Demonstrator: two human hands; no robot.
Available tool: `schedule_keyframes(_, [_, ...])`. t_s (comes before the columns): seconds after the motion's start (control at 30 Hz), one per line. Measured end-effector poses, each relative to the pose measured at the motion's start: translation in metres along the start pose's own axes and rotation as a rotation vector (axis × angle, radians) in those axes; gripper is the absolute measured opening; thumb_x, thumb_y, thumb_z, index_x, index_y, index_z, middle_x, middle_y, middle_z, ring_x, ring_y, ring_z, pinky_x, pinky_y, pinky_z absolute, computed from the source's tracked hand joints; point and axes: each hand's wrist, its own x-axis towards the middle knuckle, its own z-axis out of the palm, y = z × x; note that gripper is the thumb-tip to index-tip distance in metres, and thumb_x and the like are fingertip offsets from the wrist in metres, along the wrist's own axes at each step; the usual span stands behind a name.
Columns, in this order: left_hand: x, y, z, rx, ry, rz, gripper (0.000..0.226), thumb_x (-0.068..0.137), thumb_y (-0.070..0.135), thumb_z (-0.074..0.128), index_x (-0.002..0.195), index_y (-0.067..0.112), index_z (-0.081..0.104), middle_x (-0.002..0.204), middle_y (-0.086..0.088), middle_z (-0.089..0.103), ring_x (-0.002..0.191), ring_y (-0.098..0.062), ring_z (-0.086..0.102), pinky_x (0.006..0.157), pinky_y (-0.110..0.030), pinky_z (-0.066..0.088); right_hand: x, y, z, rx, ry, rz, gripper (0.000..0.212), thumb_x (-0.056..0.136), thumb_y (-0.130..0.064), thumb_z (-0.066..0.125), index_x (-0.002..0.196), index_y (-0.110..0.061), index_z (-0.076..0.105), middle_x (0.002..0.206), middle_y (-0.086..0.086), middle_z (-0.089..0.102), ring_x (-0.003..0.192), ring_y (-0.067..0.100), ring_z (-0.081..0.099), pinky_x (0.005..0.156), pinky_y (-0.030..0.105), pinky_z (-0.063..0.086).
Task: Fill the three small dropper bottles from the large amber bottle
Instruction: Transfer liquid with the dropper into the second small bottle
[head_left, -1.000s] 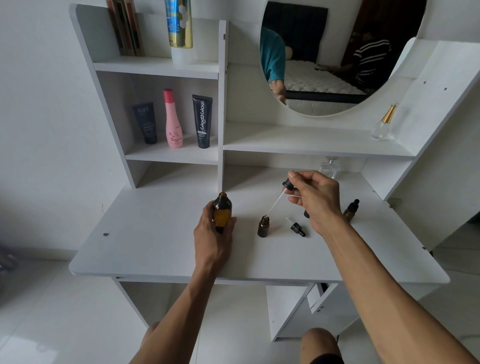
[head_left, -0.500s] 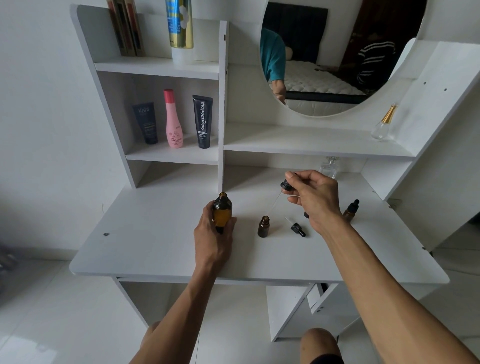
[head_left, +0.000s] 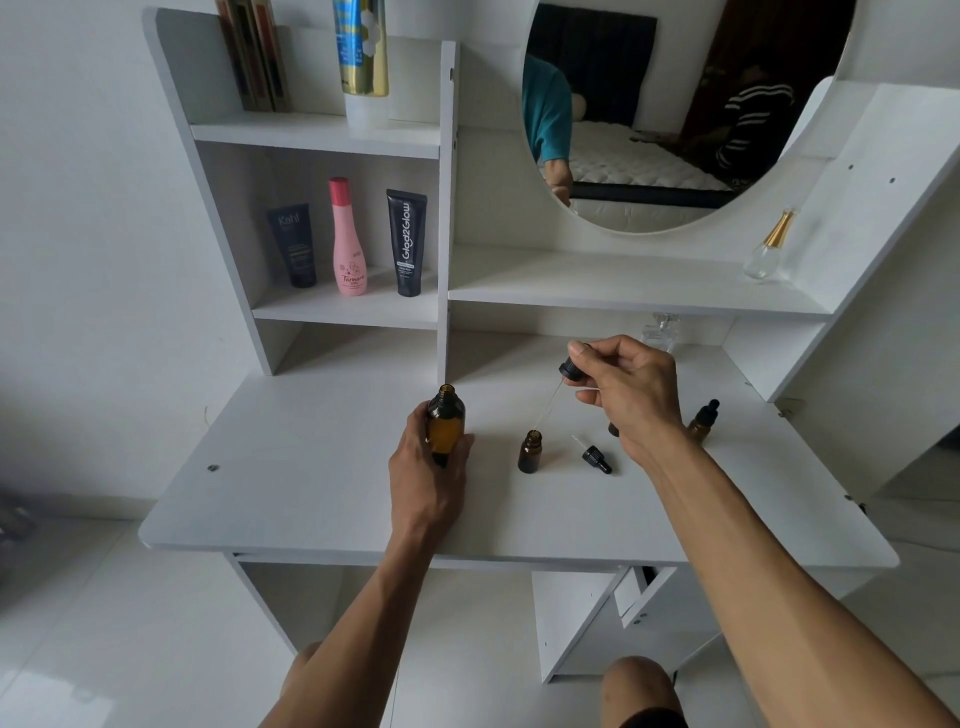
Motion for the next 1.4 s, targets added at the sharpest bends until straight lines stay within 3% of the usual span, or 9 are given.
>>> schedule_keyframes(0.97, [0.0, -0.001, 0.0, -0.008, -0.007, -0.01, 0.051, 0.089, 0.03, 0.073, 0.135, 0.024, 0.05, 0.109, 0.01, 0.06, 0.089, -0.014, 0.059, 0.064, 0.003, 0.037, -0.006, -0.01, -0.001, -0.022, -0.002, -0.023, 0.015, 0.087, -0.023, 0.079, 0.08, -0.014, 0.069, 0.091, 0.015, 0.076, 0.075, 0.019, 0.076, 0.059, 0.027, 0.055])
schedule_keyframes(1.4, [0.0, -0.003, 0.0, -0.014, -0.009, -0.003, 0.049, 0.089, 0.03, 0.072, 0.133, 0.026, 0.05, 0.109, 0.01, 0.061, 0.087, -0.014, 0.061, 0.066, 0.002, 0.038, -0.012, -0.059, 0.054, 0.153, -0.124, -0.189, 0.009, 0.089, -0.023, 0.077, 0.093, -0.016, 0.073, 0.09, 0.009, 0.077, 0.08, 0.022, 0.077, 0.063, 0.029, 0.057])
